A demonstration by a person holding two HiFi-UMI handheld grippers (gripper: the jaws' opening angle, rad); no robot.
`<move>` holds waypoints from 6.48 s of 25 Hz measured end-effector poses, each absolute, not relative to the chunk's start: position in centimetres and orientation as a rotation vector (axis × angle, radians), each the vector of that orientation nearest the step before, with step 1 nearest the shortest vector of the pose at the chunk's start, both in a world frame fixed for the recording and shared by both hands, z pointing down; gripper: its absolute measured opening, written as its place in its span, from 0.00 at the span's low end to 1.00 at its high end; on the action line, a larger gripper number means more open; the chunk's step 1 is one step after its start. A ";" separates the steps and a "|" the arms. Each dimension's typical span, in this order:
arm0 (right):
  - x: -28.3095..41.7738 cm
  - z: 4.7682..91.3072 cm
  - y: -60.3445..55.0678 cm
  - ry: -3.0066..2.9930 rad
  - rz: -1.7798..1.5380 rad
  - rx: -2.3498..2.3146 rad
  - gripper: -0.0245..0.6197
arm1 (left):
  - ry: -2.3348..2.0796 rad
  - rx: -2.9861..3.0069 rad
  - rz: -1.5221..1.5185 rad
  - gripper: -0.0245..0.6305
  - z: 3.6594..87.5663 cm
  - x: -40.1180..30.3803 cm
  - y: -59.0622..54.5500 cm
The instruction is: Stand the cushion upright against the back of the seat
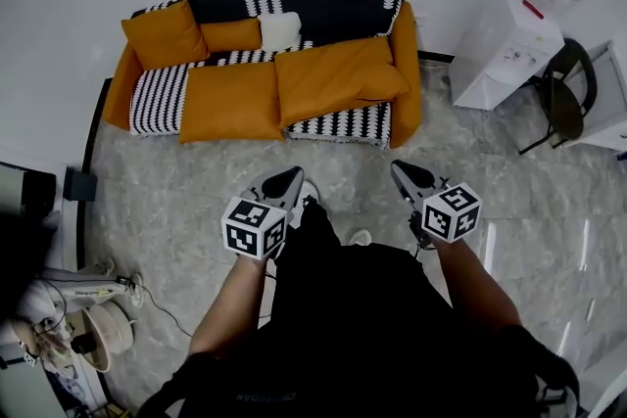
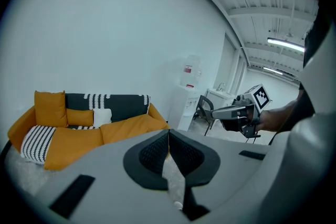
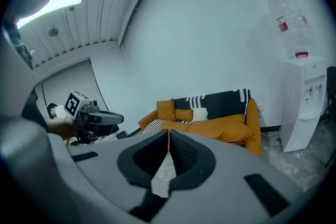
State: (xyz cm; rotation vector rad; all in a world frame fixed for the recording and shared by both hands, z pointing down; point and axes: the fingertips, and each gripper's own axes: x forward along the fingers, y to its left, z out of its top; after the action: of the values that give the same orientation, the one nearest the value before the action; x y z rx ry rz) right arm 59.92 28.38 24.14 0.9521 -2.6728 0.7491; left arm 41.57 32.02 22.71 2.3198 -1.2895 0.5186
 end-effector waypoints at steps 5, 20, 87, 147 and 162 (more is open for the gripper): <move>59.3 24.4 25.5 -2.652 0.747 0.982 0.10 | -1.254 2.329 0.523 0.06 23.6 40.8 29.0; 55.0 28.1 12.9 -2.470 0.741 1.106 0.10 | -1.218 2.304 0.589 0.06 28.0 32.8 14.2; 69.8 62.8 -7.0 -1.555 0.685 0.757 0.24 | -0.930 1.542 1.145 0.27 67.6 24.8 9.8; 67.5 41.7 -34.1 -1.968 1.289 1.708 0.10 | -1.276 1.853 0.554 0.07 43.0 18.1 -33.9; 66.6 45.2 -44.6 -1.843 1.209 1.750 0.10 | -1.236 1.758 0.580 0.07 47.2 17.3 -43.3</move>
State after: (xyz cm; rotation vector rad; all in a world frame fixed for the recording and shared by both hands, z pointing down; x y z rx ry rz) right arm 66.61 -44.60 45.20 1.7501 -1.8431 1.2088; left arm 17.33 -43.32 47.22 1.7581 -1.2365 0.5798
